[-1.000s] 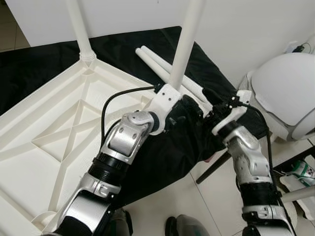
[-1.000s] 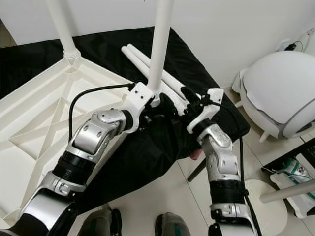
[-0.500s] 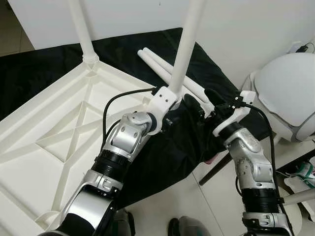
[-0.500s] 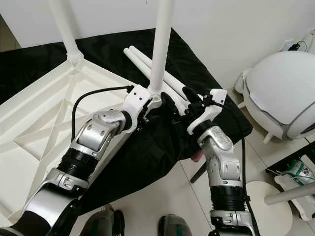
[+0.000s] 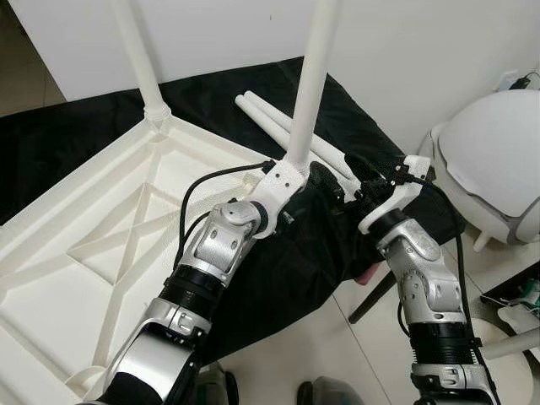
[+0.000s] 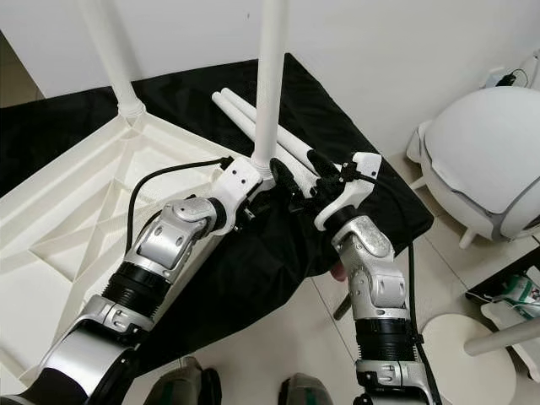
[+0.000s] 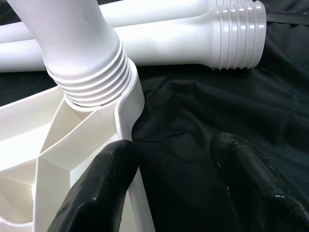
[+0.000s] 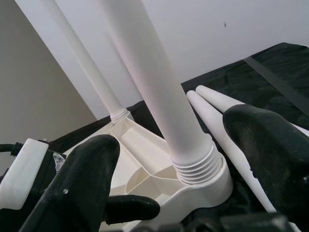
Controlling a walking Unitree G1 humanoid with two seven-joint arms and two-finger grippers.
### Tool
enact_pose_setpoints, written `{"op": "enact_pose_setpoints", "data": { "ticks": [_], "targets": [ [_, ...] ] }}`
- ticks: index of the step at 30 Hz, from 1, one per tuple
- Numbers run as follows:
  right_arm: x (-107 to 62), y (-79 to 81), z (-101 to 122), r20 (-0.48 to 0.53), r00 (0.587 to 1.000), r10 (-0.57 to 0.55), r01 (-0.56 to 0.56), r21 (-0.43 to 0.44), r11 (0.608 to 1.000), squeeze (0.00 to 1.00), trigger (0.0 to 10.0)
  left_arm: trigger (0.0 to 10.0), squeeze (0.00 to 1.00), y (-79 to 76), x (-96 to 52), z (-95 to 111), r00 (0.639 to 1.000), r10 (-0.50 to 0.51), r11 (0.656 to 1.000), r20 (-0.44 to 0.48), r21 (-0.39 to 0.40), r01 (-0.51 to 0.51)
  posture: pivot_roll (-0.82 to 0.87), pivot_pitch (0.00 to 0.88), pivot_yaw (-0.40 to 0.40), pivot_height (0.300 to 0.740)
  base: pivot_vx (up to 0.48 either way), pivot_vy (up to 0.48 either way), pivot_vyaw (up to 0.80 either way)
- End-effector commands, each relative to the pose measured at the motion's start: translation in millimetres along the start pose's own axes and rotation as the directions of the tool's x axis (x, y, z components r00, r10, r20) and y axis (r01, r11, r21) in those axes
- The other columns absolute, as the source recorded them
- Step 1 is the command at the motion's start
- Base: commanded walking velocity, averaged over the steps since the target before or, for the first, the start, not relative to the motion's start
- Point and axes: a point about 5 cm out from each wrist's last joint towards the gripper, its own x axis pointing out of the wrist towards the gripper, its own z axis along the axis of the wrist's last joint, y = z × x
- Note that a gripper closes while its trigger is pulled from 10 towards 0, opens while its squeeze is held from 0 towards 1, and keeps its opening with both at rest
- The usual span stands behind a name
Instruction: Building children table
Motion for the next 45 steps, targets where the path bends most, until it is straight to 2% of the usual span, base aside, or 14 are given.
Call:
{"op": "enact_pose_setpoints", "data": {
  "ticks": [1, 7, 8, 12, 20, 24, 25, 26, 27, 28, 38, 41, 43, 45],
  "targets": [
    [1.4, -0.6, 1, -0.002, 1.0, -0.009, 0.009, 0.0, 1.0, 0.0, 10.0, 10.0, 0.0, 10.6, 0.3, -42, 0.954, 0.241, 0.968, -0.181, -0.021, -0.249, -0.11, 0.011, 0.066, 0.74, 0.0, 0.0, 0.0],
    [1.0, -1.6, 1, 0.004, 1.0, -0.023, 0.023, 0.004, 1.0, 0.0, 10.0, 10.0, 0.0, 21.4, -3.3, -31, 0.952, 0.282, 0.955, -0.121, -0.062, -0.29, -0.11, 0.016, 0.068, 0.74, 0.0, 0.0, 0.0],
    [0.9, -1.5, 0, 0.001, 1.0, -0.023, 0.023, 0.003, 1.0, 0.0, 10.0, 10.0, 1.0, 24.8, -4.8, -26, 0.952, 0.287, 0.951, -0.105, -0.091, -0.296, -0.11, 0.023, 0.065, 0.74, 0.0, 0.0, 0.0],
    [1.2, -1.6, 0, -0.003, 1.0, -0.025, 0.025, 0.002, 1.0, 0.0, 10.0, 10.0, 1.0, 30.7, -7.8, -15, 0.951, 0.305, 0.94, -0.051, -0.141, -0.31, -0.1, 0.026, 0.062, 0.74, 0.0, 0.0, 0.0],
    [4.5, -1.9, 2, 0.0, 1.0, -0.022, 0.022, 0.001, 1.0, 0.0, 10.0, 10.0, 1.0, 37.4, -11.7, -1, 0.934, 0.357, 0.925, 0.009, -0.138, -0.353, -0.1, 0.029, 0.045, 0.74, 0.0, 0.0, 0.0],
    [5.7, -1.9, 1, -0.005, 1.0, -0.016, 0.016, 0.001, 1.0, 0.0, 10.0, 10.0, 0.95, 37.9, -14.5, 8, 0.938, 0.345, 0.93, 0.045, -0.152, -0.335, -0.1, 0.031, 0.035, 0.74, 0.0, 0.0, 0.0],
    [7.3, -1.5, 1, -0.01, 1.0, -0.006, 0.006, 0.002, 1.0, 0.0, 10.0, 10.0, 0.8, 39.7, -16.7, 15, 0.936, 0.347, 0.929, 0.067, -0.159, -0.333, -0.09, 0.037, 0.021, 0.74, 0.0, 0.0, 0.0],
    [8.5, -1.5, 1, -0.012, 1.0, -0.002, 0.002, 0.001, 1.0, 0.0, 10.0, 10.0, 0.25, 39.8, -17.6, 19, 0.935, 0.345, 0.931, 0.08, -0.152, -0.331, -0.09, 0.038, 0.016, 0.74, 0.0, 0.0, 0.0],
    [9.3, -1.6, 1, -0.013, 1.0, 0.001, -0.001, 0.001, 1.0, 0.0, 10.0, 10.0, 0.25, 39.8, -18.1, 22, 0.935, 0.343, 0.933, 0.087, -0.147, -0.329, -0.09, 0.038, 0.016, 0.74, 0.0, 0.0, 0.0],
    [10.1, -1.8, 1, -0.014, 1.0, 0.003, -0.003, 0.001, 1.0, 0.0, 10.0, 10.0, 0.0, 39.7, -18.4, 24, 0.934, 0.344, 0.934, 0.097, -0.138, -0.329, -0.09, 0.039, 0.01, 0.74, 0.0, 0.0, 0.0],
    [12.6, -0.1, 2, -0.018, 1.0, 0.02, -0.02, -0.004, 1.0, 0.0, 10.0, 10.0, 0.0, 44.9, -22.0, 29, 0.916, 0.393, 0.91, 0.08, -0.172, -0.376, -0.09, 0.041, 0.005, 0.74, 0.0, 0.0, 0.0],
    [12.6, -0.3, 3, -0.017, 1.0, 0.021, -0.021, -0.004, 1.0, 0.0, 10.0, 10.0, 0.0, 44.3, -19.3, 20, 0.916, 0.4, 0.904, 0.034, -0.181, -0.388, -0.09, 0.041, 0.005, 0.74, 0.0, 0.0, 0.0],
    [13.6, -2.1, 5, -0.013, 1.0, 0.019, -0.019, -0.013, 1.0, 0.0, 10.0, 10.0, 0.0, 38.1, -9.8, -1, 0.906, 0.414, 0.895, -0.083, -0.145, -0.422, -0.09, 0.041, 0.005, 0.74, 0.0, 0.0, 0.0],
    [13.9, -2.4, 6, -0.011, 1.0, 0.019, -0.019, -0.014, 1.0, 0.0, 10.0, 10.0, 0.0, 36.1, -7.4, -5, 0.903, 0.417, 0.892, -0.105, -0.144, -0.429, -0.09, 0.041, 0.005, 0.74, 0.0, 0.0, 0.0]
  ]
}}
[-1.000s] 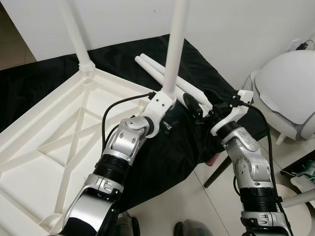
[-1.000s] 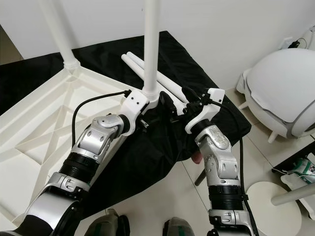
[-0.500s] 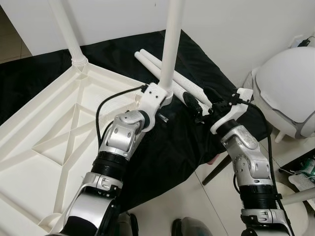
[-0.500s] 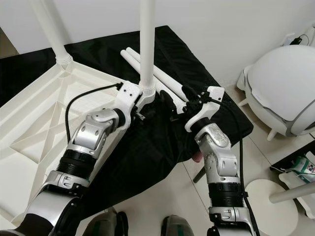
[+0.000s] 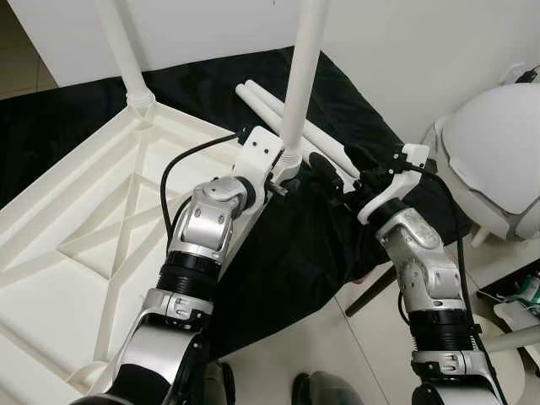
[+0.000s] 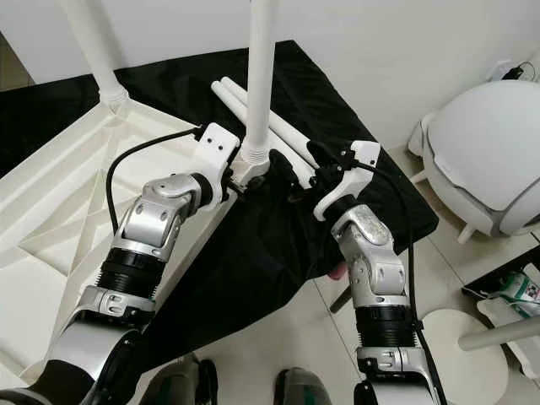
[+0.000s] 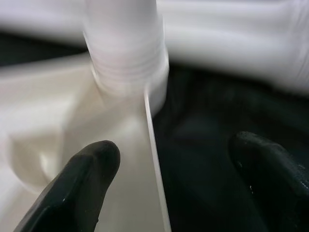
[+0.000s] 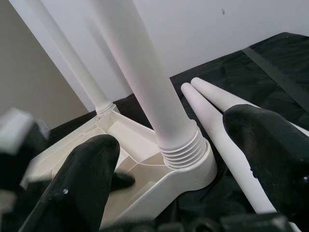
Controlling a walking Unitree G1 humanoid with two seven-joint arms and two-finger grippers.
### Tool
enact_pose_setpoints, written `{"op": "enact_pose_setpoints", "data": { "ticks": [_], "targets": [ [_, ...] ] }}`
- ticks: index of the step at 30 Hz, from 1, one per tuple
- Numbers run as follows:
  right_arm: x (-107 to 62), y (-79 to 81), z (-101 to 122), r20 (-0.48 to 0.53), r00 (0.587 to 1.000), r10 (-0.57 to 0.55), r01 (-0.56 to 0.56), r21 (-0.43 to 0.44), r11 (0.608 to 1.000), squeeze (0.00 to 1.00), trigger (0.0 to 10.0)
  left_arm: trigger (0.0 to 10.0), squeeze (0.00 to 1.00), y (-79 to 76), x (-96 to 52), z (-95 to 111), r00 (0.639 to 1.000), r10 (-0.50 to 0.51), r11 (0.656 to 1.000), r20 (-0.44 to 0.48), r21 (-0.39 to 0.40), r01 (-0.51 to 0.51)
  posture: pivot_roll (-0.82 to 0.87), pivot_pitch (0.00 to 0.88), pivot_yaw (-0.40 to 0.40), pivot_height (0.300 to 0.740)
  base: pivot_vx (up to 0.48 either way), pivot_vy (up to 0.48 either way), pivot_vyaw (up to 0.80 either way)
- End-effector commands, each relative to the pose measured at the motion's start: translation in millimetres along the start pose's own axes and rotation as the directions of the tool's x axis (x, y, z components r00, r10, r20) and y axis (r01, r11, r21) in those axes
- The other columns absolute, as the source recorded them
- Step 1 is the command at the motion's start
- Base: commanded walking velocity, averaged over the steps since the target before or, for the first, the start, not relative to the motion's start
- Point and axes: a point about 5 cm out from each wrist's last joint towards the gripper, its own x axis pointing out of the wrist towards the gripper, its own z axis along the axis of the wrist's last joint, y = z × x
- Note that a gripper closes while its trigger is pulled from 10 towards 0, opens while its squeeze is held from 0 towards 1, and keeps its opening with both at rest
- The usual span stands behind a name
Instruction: Building children table
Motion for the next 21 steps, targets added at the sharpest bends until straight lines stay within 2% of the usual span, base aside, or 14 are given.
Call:
{"op": "enact_pose_setpoints", "data": {
  "ticks": [1, 4, 6, 11, 14, 15, 17, 18, 21],
  "targets": [
    [2.2, -0.3, 0, -0.01, 1.0, 0.011, -0.011, 0.001, 1.0, 0.0, 10.0, 10.0, 0.0, 14.1, 0.4, -13, 0.94, 0.335, 0.942, -0.062, 0.003, -0.336, -0.09, 0.041, 0.005, 0.74, 0.0, 0.0, 0.0],
    [2.7, -0.4, 1, -0.008, 1.0, 0.011, -0.011, 0.0, 1.0, 0.0, 10.0, 10.0, 0.0, 13.2, 2.5, -17, 0.93, 0.358, 0.934, -0.083, 0.01, -0.358, -0.1, 0.044, 0.004, 0.74, 0.0, 0.0, 0.0],
    [2.8, -0.4, 1, -0.007, 1.0, 0.01, -0.01, 0.0, 1.0, 0.0, 10.0, 10.0, 0.0, 13.7, 5.6, -24, 0.912, 0.393, 0.919, -0.118, 0.044, -0.391, -0.1, 0.044, 0.004, 0.74, 0.0, 0.0, 0.0],
    [2.3, -0.5, 1, -0.009, 1.0, 0.009, -0.009, -0.002, 1.0, 0.0, 10.0, 10.0, 0.0, 9.7, 8.9, -28, 0.915, 0.38, 0.925, -0.135, 0.06, -0.376, -0.1, 0.043, 0.004, 0.74, 0.0, 0.0, 0.0],
    [1.9, -0.5, 1, -0.01, 1.0, 0.007, -0.007, -0.003, 1.0, 0.0, 10.0, 10.0, 0.0, 5.6, 8.6, -25, 0.932, 0.344, 0.939, -0.113, 0.047, -0.341, -0.1, 0.04, 0.006, 0.74, 0.0, 0.0, 0.0],
    [1.9, -0.5, 0, -0.011, 1.0, 0.007, -0.007, -0.003, 1.0, 0.0, 10.0, 4.5, 0.0, 4.0, 6.3, -24, 0.949, 0.302, 0.953, -0.085, 0.023, -0.301, -0.1, 0.038, 0.006, 0.74, 0.0, 0.0, 0.0],
    [1.9, -0.5, 0, -0.012, 1.0, 0.008, -0.008, -0.003, 1.0, 0.0, 10.0, 4.5, 0.0, 3.7, 5.2, -23, 0.956, 0.283, 0.959, -0.076, 0.01, -0.283, -0.1, 0.038, 0.006, 0.74, 0.0, 0.0, 0.0],
    [2.2, -0.5, 0, -0.013, 1.0, 0.009, -0.009, -0.003, 1.0, 0.0, 10.0, 0.0, 0.0, 3.5, 3.5, -22, 0.962, 0.265, 0.964, -0.065, -0.009, -0.267, -0.09, 0.035, 0.006, 0.74, 0.0, 0.0, 0.0],
    [2.7, -0.1, -1, -0.014, 1.0, 0.011, -0.011, -0.003, 1.0, 0.0, 10.0, 0.0, 0.0, 3.5, 0.7, -21, 0.971, 0.236, 0.971, -0.045, -0.023, -0.237, -0.08, 0.033, 0.006, 0.74, 0.0, 0.0, 0.0]
  ]
}}
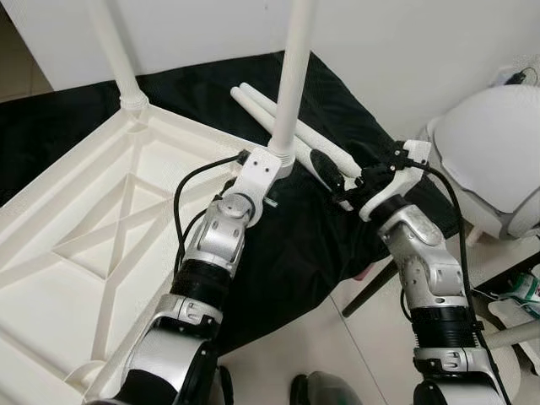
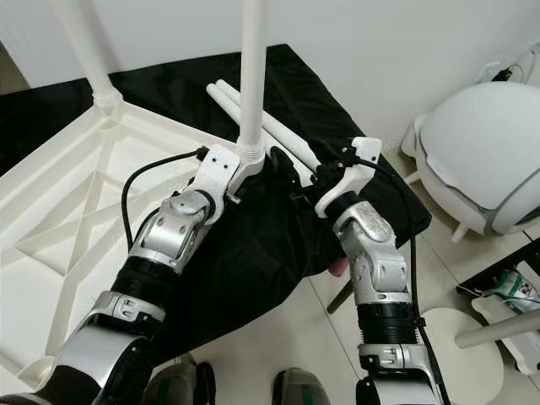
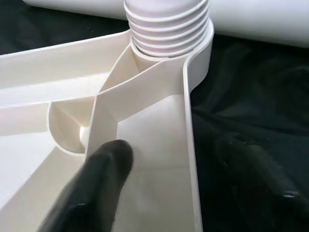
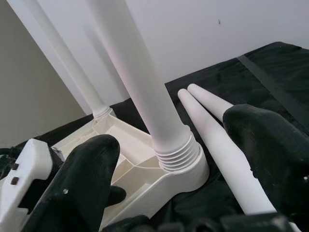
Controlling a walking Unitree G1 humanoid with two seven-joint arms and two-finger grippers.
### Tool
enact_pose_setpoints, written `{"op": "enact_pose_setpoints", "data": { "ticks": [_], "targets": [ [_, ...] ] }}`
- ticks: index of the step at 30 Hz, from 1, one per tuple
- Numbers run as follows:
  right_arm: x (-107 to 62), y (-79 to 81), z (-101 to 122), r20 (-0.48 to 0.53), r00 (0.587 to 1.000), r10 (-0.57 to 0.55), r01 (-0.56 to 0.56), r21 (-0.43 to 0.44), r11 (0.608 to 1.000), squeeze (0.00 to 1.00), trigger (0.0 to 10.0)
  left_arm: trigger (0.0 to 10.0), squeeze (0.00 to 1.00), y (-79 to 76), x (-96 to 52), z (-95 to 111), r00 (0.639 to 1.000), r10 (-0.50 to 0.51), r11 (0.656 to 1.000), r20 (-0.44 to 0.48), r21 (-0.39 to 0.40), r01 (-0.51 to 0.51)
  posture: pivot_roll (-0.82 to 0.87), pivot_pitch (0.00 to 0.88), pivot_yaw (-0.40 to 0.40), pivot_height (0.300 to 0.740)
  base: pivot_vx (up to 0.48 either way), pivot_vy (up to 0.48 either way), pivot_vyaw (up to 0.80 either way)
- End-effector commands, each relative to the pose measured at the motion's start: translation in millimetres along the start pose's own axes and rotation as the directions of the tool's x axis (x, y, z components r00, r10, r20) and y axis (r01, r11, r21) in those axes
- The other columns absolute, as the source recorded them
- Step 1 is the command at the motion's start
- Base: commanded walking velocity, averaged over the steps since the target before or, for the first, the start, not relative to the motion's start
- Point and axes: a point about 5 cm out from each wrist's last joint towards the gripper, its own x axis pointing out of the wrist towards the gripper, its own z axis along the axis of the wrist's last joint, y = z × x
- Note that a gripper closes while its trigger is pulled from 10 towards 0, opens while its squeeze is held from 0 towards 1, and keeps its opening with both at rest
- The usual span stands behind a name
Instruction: Building children table
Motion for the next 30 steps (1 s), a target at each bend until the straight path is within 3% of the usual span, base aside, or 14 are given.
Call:
{"op": "enact_pose_setpoints", "data": {
  "ticks": [1, 11, 13, 14, 15, 16, 19, 20, 30],
  "targets": [
    [0.7, 0.8, -4, -0.019, 1.0, 0.008, -0.008, 0.006, 1.0, 0.0, 10.0, 0.0, 0.0, -1.0, -2.2, -11, 0.999, -0.033, 0.999, -0.034, -0.031, 0.031, -0.08, 0.032, 0.006, 0.74, 0.0, 0.0, 0.0],
    [2.6, 1.8, -5, -0.021, 1.0, 0.018, -0.018, 0.005, 1.0, 0.0, 10.0, 0.2, 0.0, 0.3, -17.3, -21, 0.991, -0.132, 0.989, -0.031, 0.07, 0.133, -0.07, 0.026, 0.004, 0.74, 0.0, 0.0, 0.0],
    [2.5, 0.5, -4, -0.021, 1.0, 0.018, -0.018, 0.002, 1.0, 0.0, 10.0, 2.0, 0.0, -2.2, -27.2, -27, 0.979, -0.2, 0.972, -0.034, 0.119, 0.203, -0.07, 0.029, 0.003, 0.74, 0.0, 0.0, 0.0],
    [2.5, 0.5, -4, -0.021, 1.0, 0.018, -0.018, 0.002, 1.0, 0.0, 10.0, 2.0, 0.0, -2.2, -27.2, -27, 0.979, -0.2, 0.972, -0.034, 0.119, 0.203, -0.07, 0.029, 0.003, 0.74, 0.0, 0.0, 0.0],
    [2.6, -0.2, -4, -0.021, 1.0, 0.017, -0.017, 0.0, 1.0, 0.0, 10.0, 3.1, 0.0, -2.6, -31.8, -31, 0.973, -0.229, 0.962, -0.042, 0.145, 0.233, -0.06, 0.03, 0.002, 0.74, 0.0, 0.0, 0.0],
    [3.0, -1.1, -4, -0.022, 1.0, 0.016, -0.016, -0.002, 1.0, 0.0, 10.0, 1.3, 0.0, -2.6, -37.8, -36, 0.962, -0.267, 0.947, -0.059, 0.166, 0.274, -0.06, 0.031, 0.001, 0.74, 0.0, 0.0, 0.0],
    [3.3, -1.6, -4, -0.022, 1.0, 0.016, -0.016, -0.003, 1.0, 0.0, 10.0, 1.2, 0.0, -2.6, -41.6, -40, 0.954, -0.291, 0.938, -0.072, 0.176, 0.299, -0.06, 0.031, 0.001, 0.74, 0.0, 0.0, 0.0],
    [3.5, -2.0, -4, -0.022, 1.0, 0.016, -0.016, -0.004, 1.0, 0.0, 10.0, 0.0, 0.0, -1.2, -45.1, -43, 0.95, -0.301, 0.934, -0.081, 0.178, 0.311, -0.06, 0.033, 0.0, 0.74, 0.0, 0.0, 0.0],
    [3.7, -4.7, -2, -0.021, 1.0, 0.01, -0.011, -0.012, 1.0, 0.0, 10.0, 0.0, 0.0, 11.5, -66.5, -61, 0.929, -0.333, 0.906, -0.164, 0.218, 0.363, -0.05, 0.044, 0.0, 0.74, 0.0, 0.0, 0.0]
  ]
}}
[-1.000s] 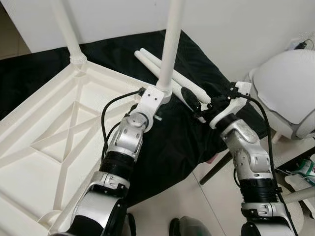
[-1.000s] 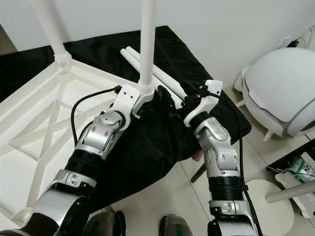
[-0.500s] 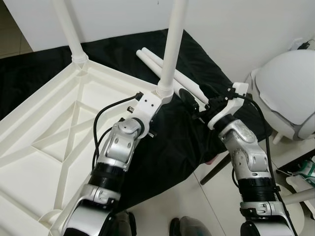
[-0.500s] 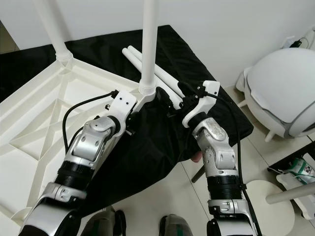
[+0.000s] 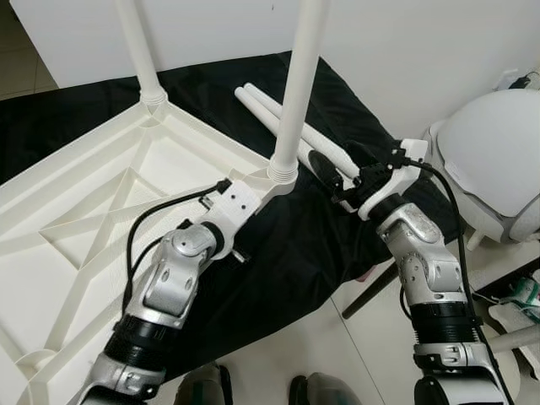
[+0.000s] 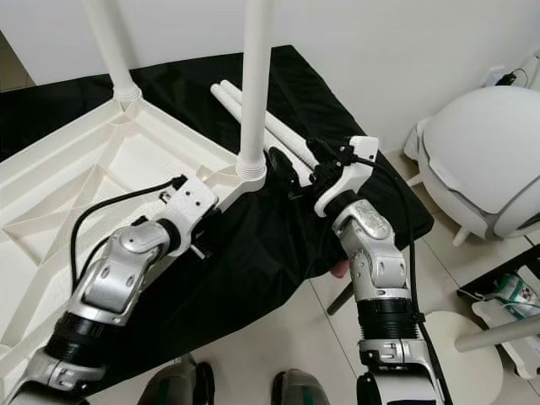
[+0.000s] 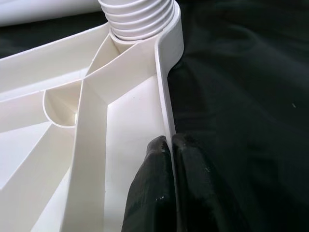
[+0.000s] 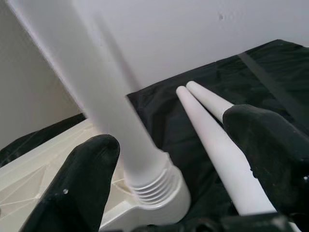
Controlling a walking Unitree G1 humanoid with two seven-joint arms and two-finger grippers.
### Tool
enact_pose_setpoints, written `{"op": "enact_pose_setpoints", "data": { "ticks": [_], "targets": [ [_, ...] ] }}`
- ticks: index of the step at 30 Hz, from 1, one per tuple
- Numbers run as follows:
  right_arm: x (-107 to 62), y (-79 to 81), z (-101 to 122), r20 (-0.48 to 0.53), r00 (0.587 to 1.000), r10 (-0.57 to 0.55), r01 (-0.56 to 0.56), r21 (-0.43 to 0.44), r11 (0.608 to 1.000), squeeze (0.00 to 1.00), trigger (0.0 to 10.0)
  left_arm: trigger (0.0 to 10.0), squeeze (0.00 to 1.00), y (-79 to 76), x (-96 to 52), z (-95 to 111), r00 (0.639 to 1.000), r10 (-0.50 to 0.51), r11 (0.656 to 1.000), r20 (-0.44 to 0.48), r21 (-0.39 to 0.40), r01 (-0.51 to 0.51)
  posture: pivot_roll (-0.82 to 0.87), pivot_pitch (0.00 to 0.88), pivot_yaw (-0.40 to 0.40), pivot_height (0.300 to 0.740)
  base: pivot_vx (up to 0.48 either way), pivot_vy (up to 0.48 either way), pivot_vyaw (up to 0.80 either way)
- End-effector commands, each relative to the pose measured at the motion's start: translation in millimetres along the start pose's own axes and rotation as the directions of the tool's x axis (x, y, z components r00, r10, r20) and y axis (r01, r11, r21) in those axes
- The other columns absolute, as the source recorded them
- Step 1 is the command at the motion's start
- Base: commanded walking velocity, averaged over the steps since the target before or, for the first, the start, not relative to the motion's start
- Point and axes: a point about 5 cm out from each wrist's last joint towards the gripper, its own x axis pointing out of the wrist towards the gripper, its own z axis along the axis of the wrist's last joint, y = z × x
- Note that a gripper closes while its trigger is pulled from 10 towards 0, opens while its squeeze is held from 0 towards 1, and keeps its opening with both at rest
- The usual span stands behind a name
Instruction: Building children table
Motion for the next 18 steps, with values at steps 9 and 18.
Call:
{"op": "enact_pose_setpoints", "data": {
  "ticks": [9, 18],
  "targets": [
    [1.0, -3.8, 1, 0.0, 1.0, -0.004, 0.004, -0.011, 1.0, 0.0, 10.0, 0.0, 0.0, -11.7, -25.3, -35, 0.961, -0.228, 0.973, -0.155, 0.008, 0.232, -0.05, 0.045, 0.002, 0.74, 0.0, 0.0, 0.0],
    [1.1, -3.6, -3, -0.051, 0.996, 0.072, -0.073, -0.027, 0.997, 0.0, 10.0, 0.0, 0.0, -24.5, -38.7, -39, 0.929, -0.329, 0.943, -0.17, 0.002, 0.334, -0.04, 0.045, -0.006, 0.74, 0.0, 0.0, 0.0]
  ]
}}
